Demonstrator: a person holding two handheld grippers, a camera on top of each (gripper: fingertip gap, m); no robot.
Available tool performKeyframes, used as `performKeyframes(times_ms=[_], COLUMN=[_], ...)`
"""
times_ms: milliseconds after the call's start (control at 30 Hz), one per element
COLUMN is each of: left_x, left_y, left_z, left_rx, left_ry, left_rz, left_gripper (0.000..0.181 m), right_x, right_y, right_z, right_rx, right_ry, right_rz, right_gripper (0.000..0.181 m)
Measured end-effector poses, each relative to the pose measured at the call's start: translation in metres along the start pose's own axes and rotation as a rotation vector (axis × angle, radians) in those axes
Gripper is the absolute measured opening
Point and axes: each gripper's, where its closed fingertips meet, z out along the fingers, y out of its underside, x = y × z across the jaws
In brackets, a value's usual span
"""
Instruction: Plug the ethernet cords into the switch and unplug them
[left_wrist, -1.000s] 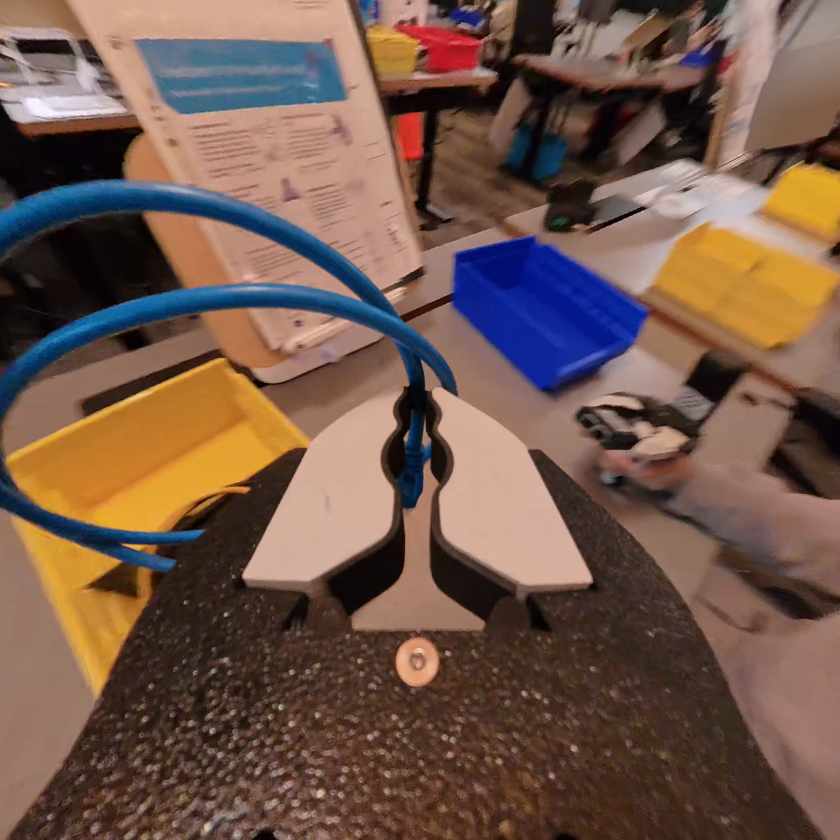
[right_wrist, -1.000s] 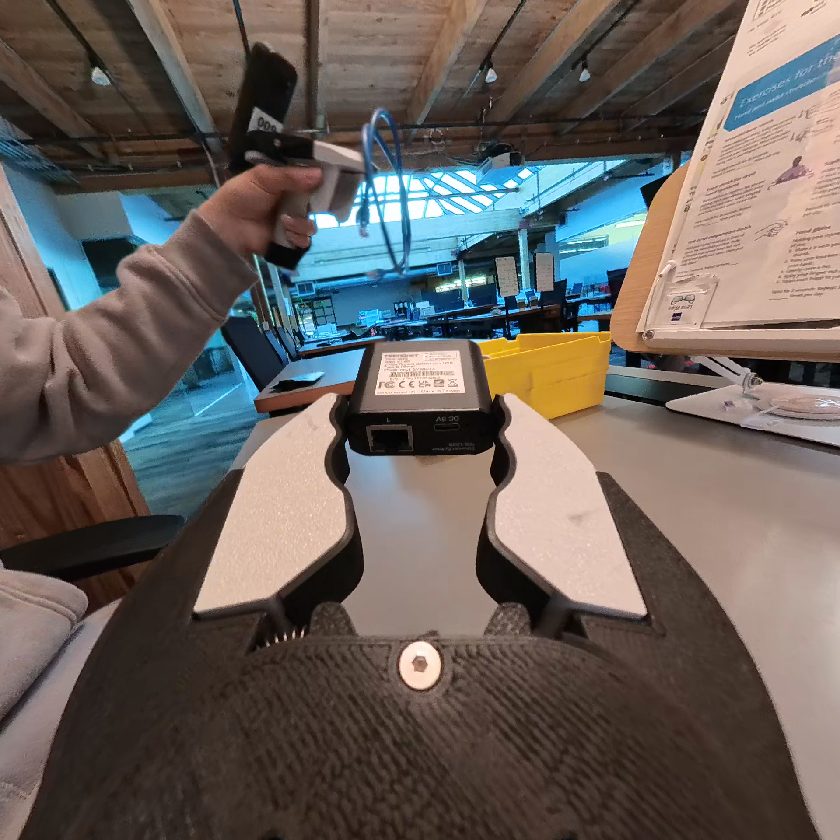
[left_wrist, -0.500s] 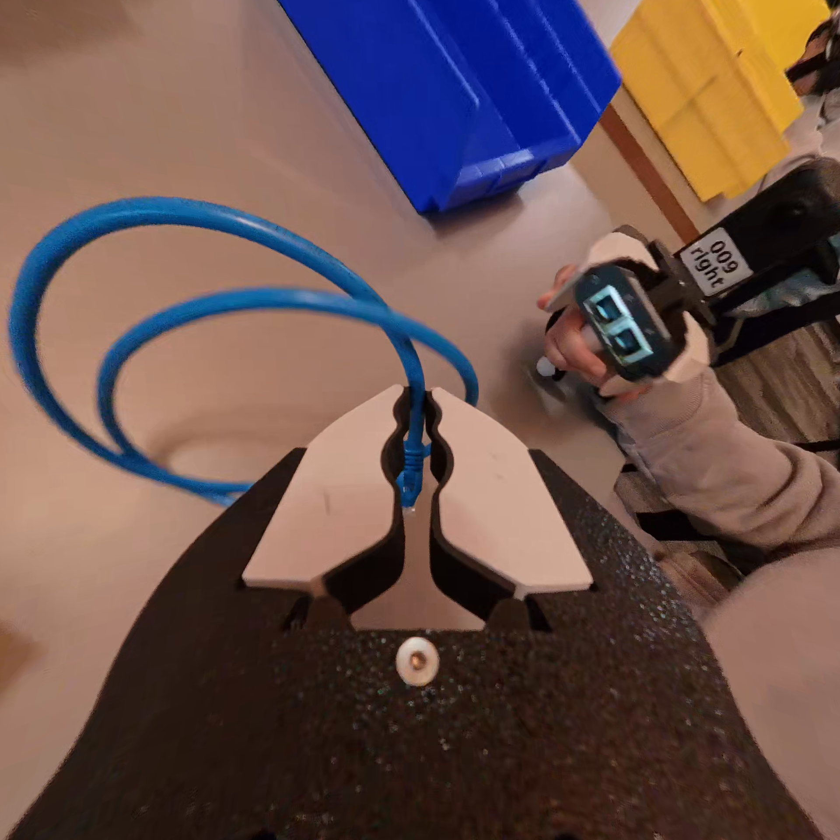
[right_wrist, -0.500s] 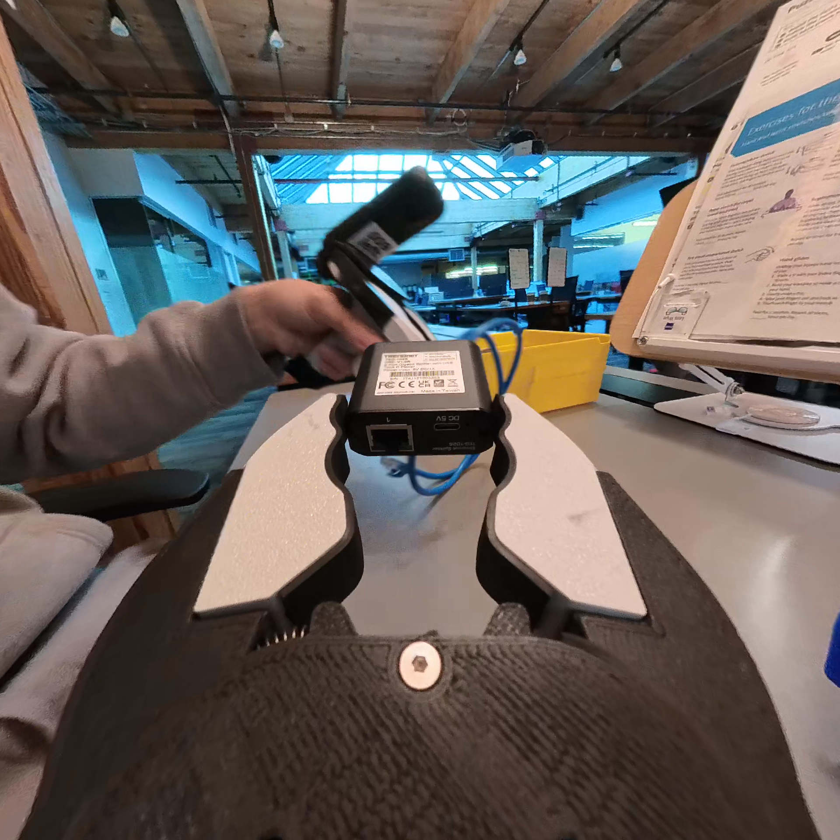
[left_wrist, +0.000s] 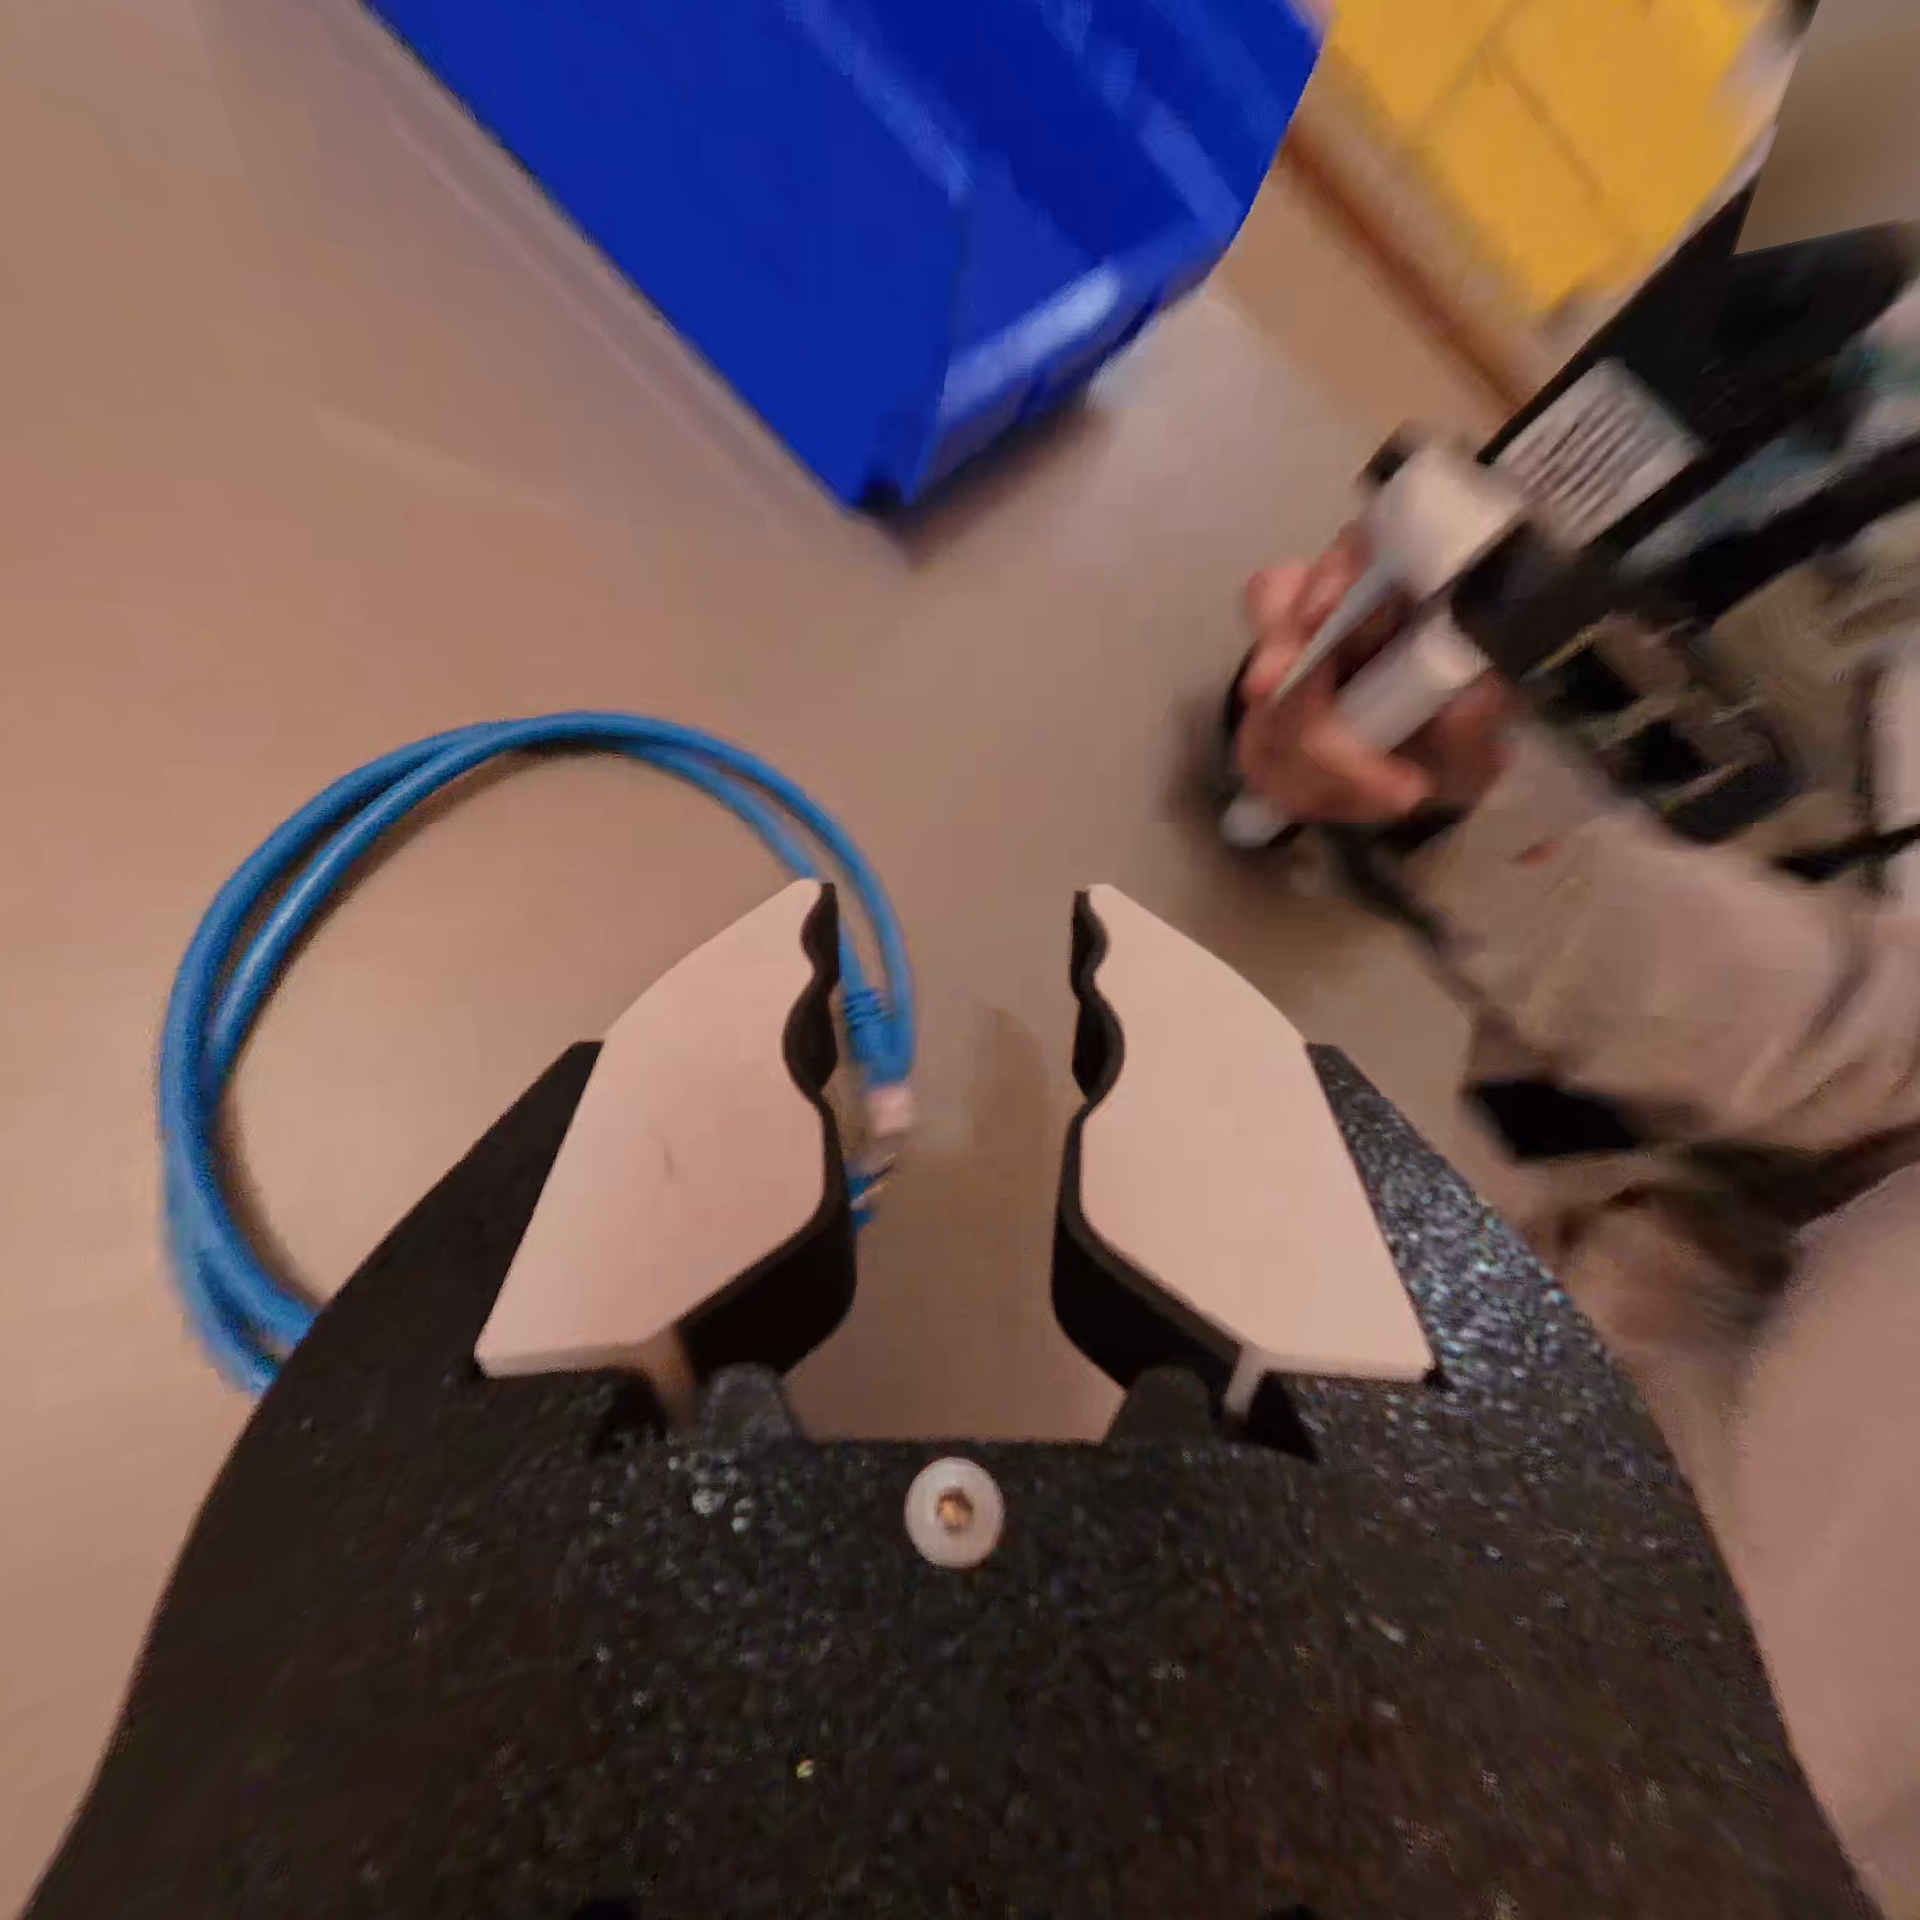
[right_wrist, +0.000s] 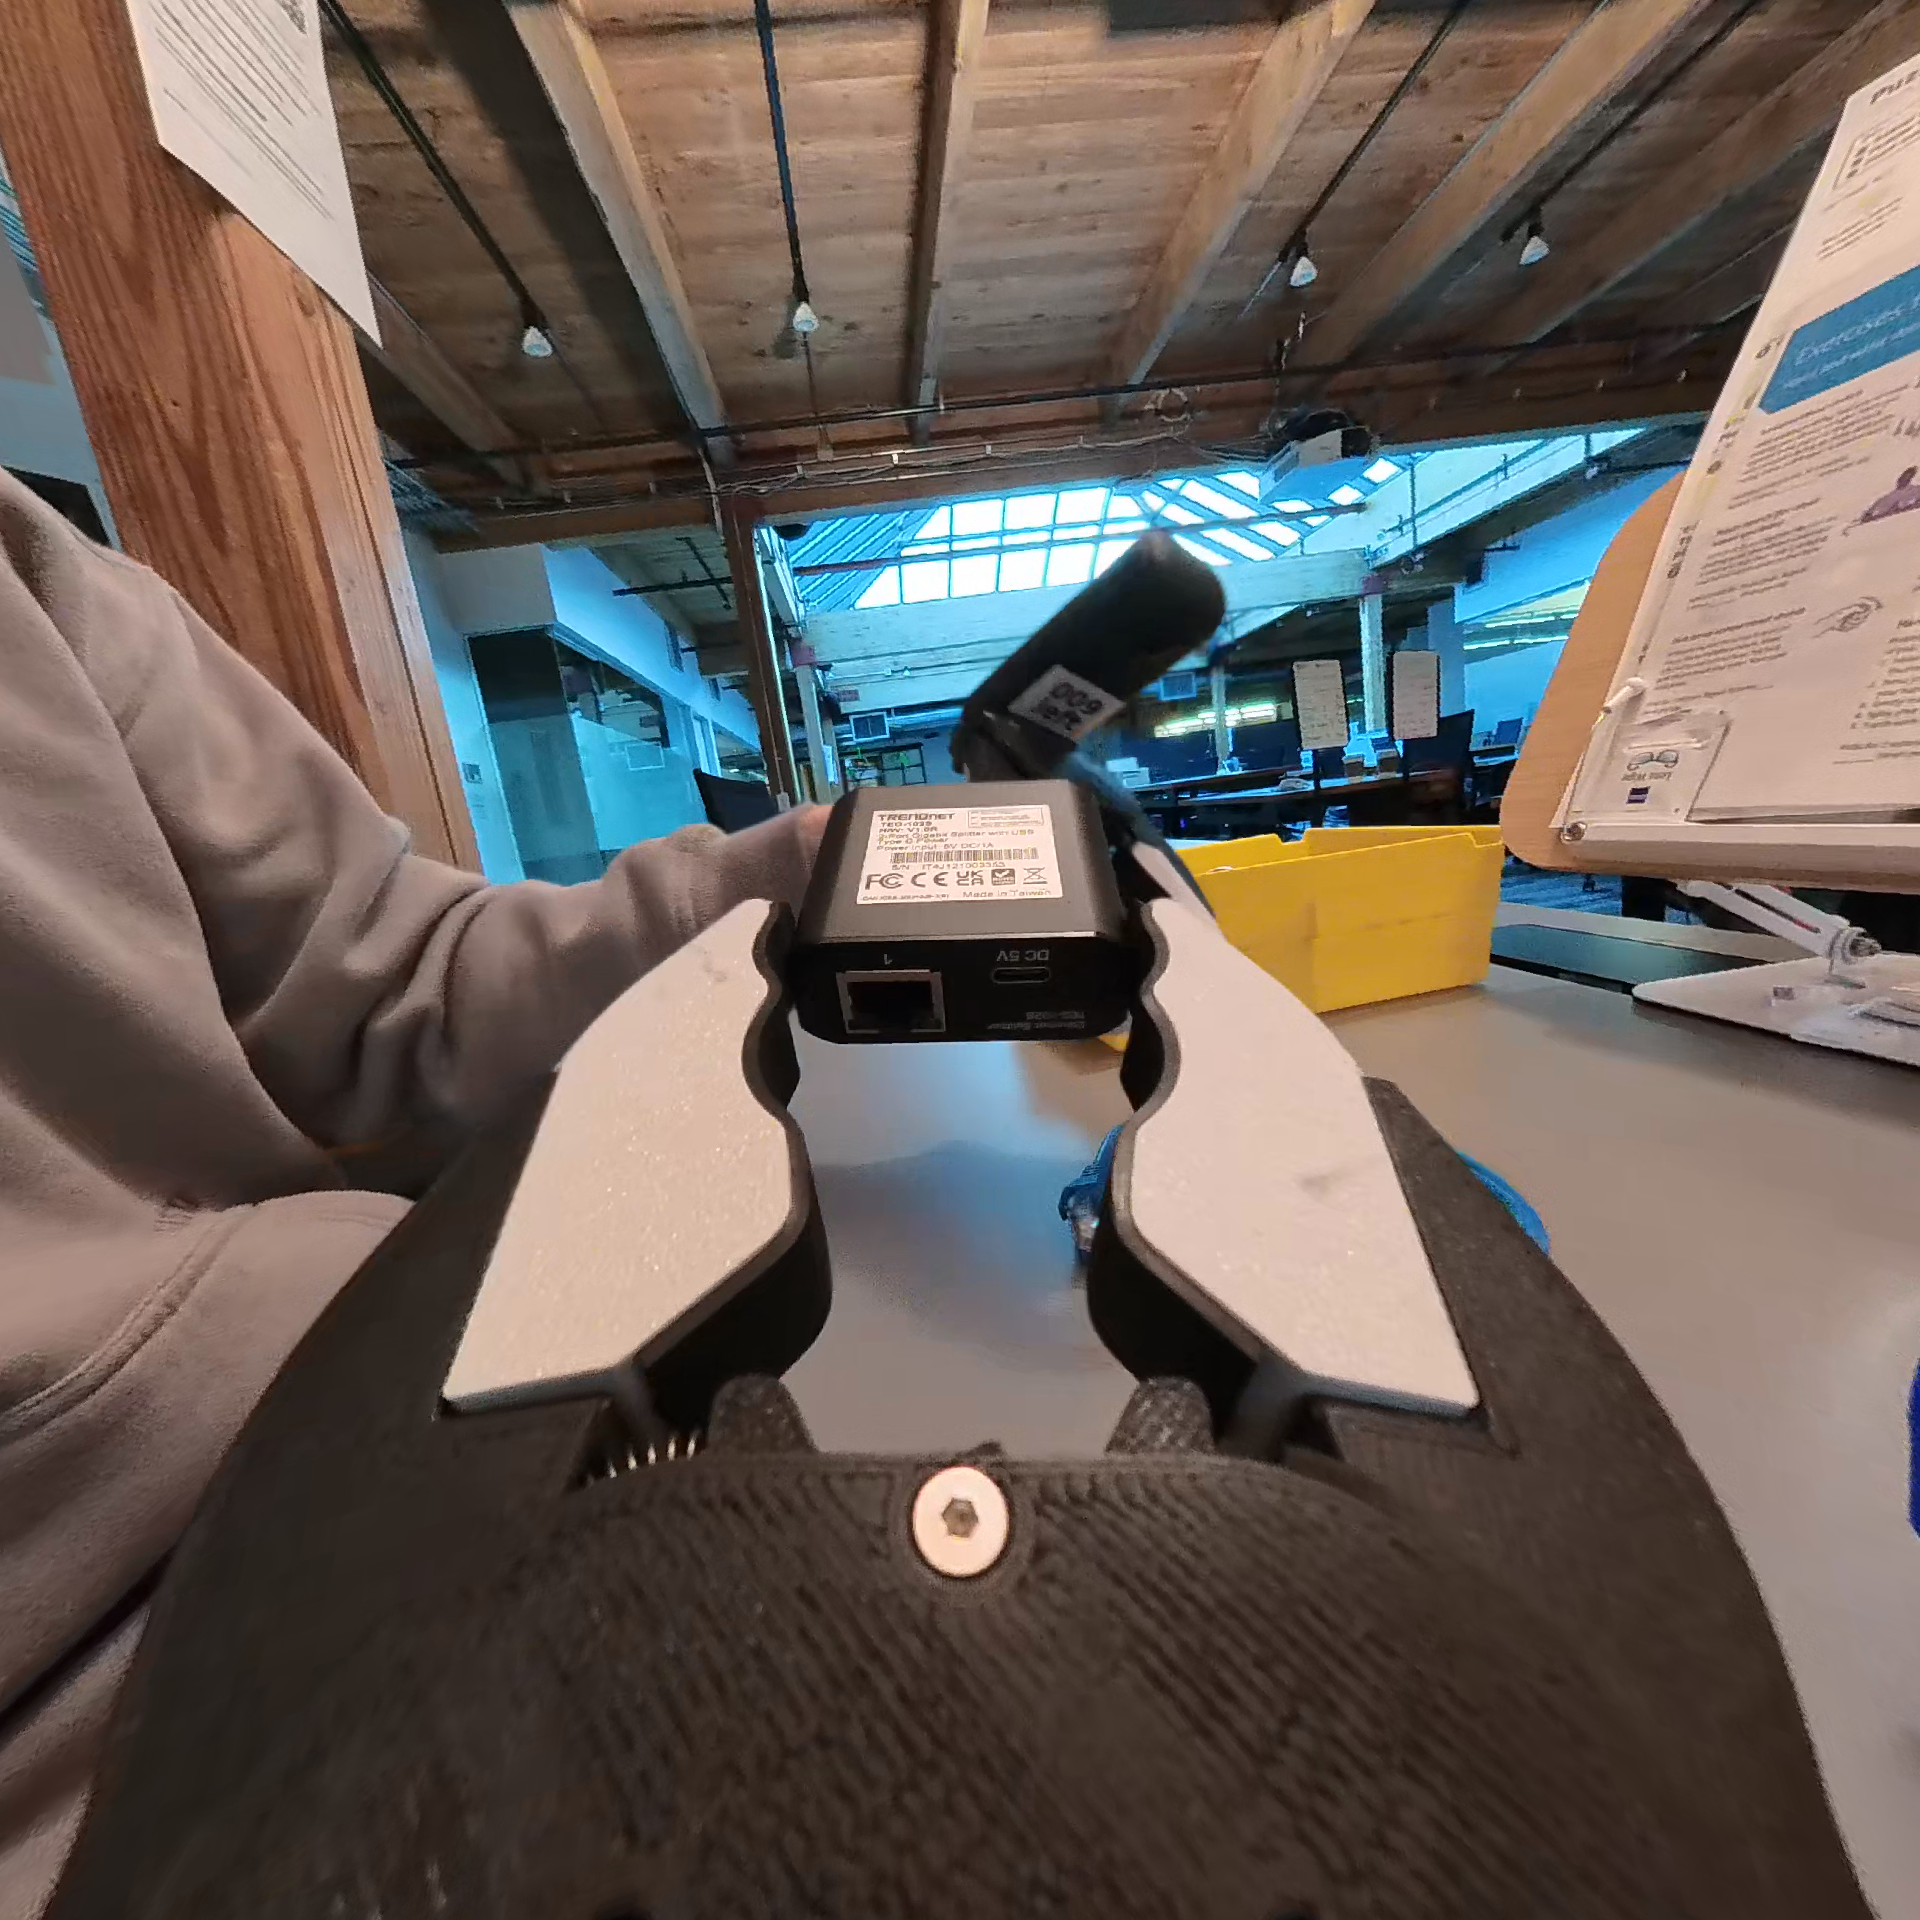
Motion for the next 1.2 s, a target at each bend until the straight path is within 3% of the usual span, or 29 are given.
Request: performKeyframes(times_ms=[33, 100, 133, 233, 300, 367, 600, 933, 1200], left_x=[0.014, 0.049, 0.068, 0.1, 0.107, 0.1, 0.084, 0.082, 0.078], left_y=[-0.011, -0.03, -0.03, -0.006, -0.003, -0.003, 0.005, -0.001, -0.013], left_z=[-0.008, -0.02, -0.021, -0.004, 0.0, 0.004, 0.001, 0.004, -0.024], left_rx=[0.095, 0.298, 0.338, 0.204, 0.208, 0.215, 0.166, 0.191, 0.315], left_ry=[0.067, 0.268, 0.383, 0.556, 0.601, 0.568, 0.397, 0.367, 0.321], left_rz=[-0.057, -0.189, -0.224, -0.302, -0.313, -0.336, -0.332, -0.367, -0.091], left_gripper=[0.043, 0.047, 0.052, 0.063, 0.053, 0.034, 0.025, 0.024, 0.035], right_x=[0.0, 0.002, 0.003, 0.001, -0.001, -0.001, 0.008, 0.016, 0.007], right_y=[0.0, 0.002, 0.004, 0.016, 0.026, 0.034, 0.051, 0.05, 0.036], right_z=[0.0, 0.003, 0.006, 0.018, 0.026, 0.032, 0.039, 0.041, 0.033], right_rx=[0.0, -0.009, -0.023, -0.101, -0.169, -0.222, -0.343, -0.345, -0.232], right_ry=[0.007, 0.031, 0.045, 0.075, 0.089, 0.12, 0.231, 0.308, 0.167], right_rz=[-0.011, -0.036, -0.056, -0.139, -0.196, -0.254, -0.445, -0.409, -0.208], right_gripper=[0.062, 0.062, 0.062, 0.062, 0.062, 0.062, 0.061, 0.062, 0.063])
